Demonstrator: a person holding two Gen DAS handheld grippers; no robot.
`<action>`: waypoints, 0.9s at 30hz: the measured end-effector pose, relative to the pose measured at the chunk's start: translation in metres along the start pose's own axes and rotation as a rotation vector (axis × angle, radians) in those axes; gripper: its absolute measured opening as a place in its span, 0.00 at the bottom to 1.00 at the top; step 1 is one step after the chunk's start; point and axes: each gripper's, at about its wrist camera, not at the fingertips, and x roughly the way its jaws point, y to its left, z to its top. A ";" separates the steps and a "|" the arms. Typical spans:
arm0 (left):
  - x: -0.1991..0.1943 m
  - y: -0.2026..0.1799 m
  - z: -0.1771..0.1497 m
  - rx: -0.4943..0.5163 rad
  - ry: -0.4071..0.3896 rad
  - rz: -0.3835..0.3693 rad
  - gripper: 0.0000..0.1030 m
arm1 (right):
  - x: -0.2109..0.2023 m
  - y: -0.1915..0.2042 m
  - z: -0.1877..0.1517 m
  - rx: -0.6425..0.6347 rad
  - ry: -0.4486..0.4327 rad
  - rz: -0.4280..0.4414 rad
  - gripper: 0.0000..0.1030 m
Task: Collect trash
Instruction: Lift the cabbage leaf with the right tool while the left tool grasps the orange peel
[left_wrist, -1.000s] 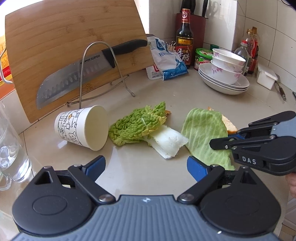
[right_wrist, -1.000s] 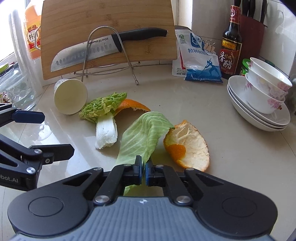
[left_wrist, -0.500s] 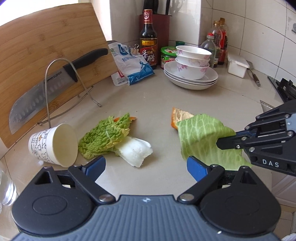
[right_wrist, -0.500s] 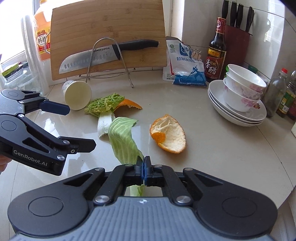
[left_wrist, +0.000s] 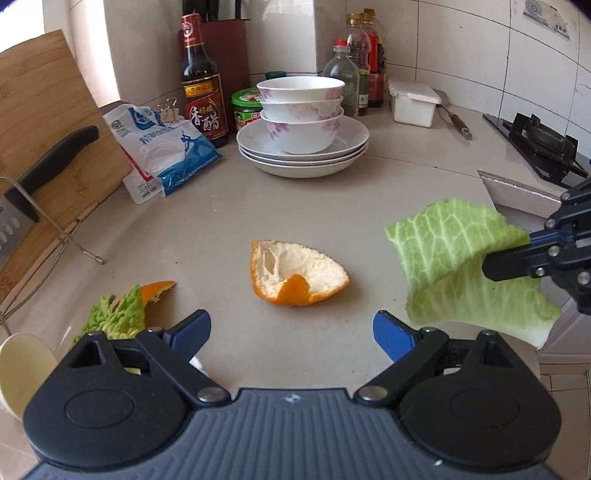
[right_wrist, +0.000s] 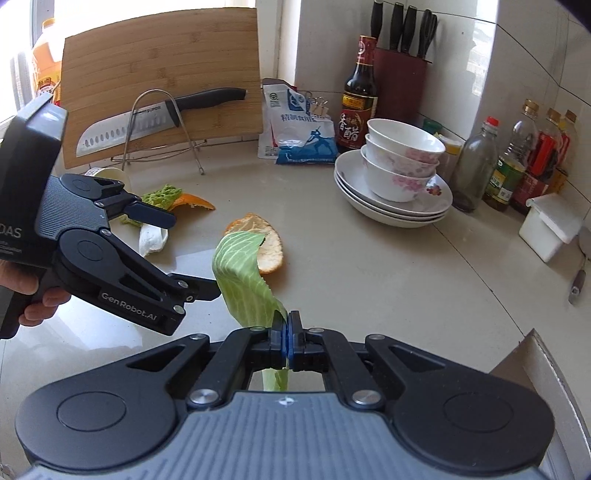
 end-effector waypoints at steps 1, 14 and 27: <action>0.005 -0.001 0.001 0.006 -0.002 0.001 0.92 | 0.000 -0.003 -0.001 0.007 0.000 -0.008 0.02; 0.048 -0.012 0.015 0.026 -0.001 0.010 0.91 | 0.006 -0.025 -0.006 0.080 0.006 -0.030 0.02; 0.051 0.001 0.017 -0.029 0.015 -0.025 0.69 | 0.006 -0.026 -0.005 0.090 0.002 -0.028 0.02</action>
